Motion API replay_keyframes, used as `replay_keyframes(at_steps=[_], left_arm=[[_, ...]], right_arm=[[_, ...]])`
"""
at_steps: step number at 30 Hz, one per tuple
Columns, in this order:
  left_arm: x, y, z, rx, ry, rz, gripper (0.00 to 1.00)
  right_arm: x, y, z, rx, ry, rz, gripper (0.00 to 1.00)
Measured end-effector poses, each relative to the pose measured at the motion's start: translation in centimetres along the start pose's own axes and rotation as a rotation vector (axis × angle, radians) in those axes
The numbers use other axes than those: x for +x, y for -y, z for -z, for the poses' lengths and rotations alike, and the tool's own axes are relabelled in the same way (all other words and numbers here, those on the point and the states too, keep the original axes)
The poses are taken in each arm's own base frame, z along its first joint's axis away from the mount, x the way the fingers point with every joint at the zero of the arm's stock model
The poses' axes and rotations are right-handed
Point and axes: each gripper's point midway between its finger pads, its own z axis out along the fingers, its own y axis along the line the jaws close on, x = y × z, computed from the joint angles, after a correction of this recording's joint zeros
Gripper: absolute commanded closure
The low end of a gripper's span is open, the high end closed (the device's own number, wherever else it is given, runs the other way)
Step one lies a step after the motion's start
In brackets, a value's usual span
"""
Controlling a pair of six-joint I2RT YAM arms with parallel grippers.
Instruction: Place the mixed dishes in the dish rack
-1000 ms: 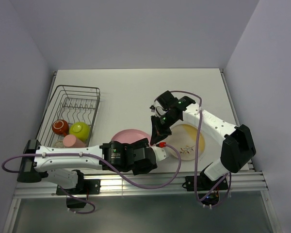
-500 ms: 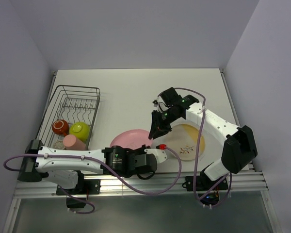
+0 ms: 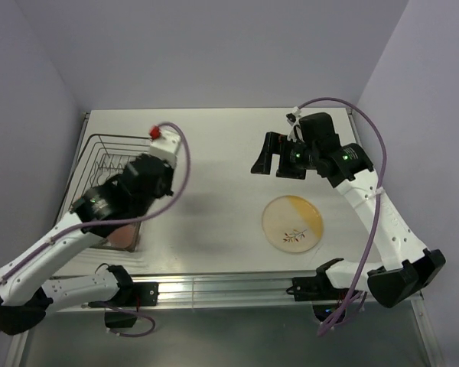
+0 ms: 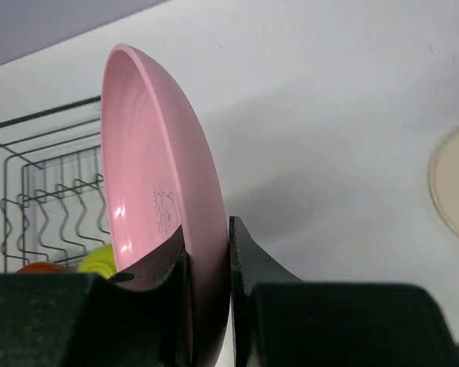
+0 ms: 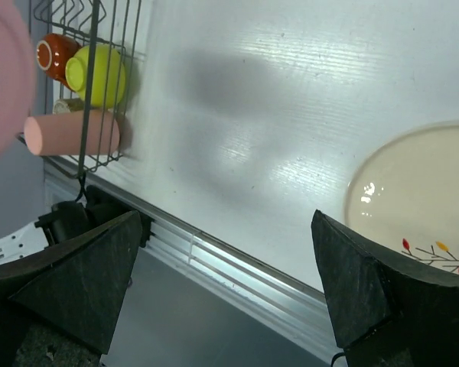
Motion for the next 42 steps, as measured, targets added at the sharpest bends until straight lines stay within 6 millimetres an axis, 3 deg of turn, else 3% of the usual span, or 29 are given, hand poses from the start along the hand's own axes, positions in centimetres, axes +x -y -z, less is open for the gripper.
replay_keyframes(at_steps=[3,6,9,14,21,27,36,42], left_arm=[[-2.8,-4.8,-0.3,-0.063,0.043,0.101,1.00],[-4.2,-9.1,-1.2,-0.105,0.069,0.174,1.00],[-3.8,-12.8,-2.7,-0.119,0.047,0.235,1.00],[-2.7,-15.6,-5.3,-0.047,0.021,0.324,1.00],[-2.4,-16.5,-6.1,0.082,0.066,0.366,1.00],[-2.5,-16.0,-6.7,0.166,0.088,0.371,1.00],[1.6,-14.7,-8.2,0.207,0.012,0.439,1.00],[2.4,-14.8,-8.6,0.199,0.005,0.451,1.00]], right_arm=[[0.4,0.4,-0.1,0.010,-0.002,0.003,0.00],[1.8,1.4,-1.1,0.032,-0.053,-0.011,0.00],[3.4,2.6,-2.1,0.055,-0.104,-0.028,0.00],[5.0,3.6,-2.9,0.070,-0.150,-0.043,0.00],[4.9,3.4,-2.9,0.055,-0.146,-0.036,0.00],[5.4,3.4,-3.1,0.045,-0.163,-0.032,0.00],[5.9,3.7,-3.6,0.034,-0.175,-0.016,0.00],[6.1,3.7,-3.6,0.026,-0.182,-0.014,0.00]])
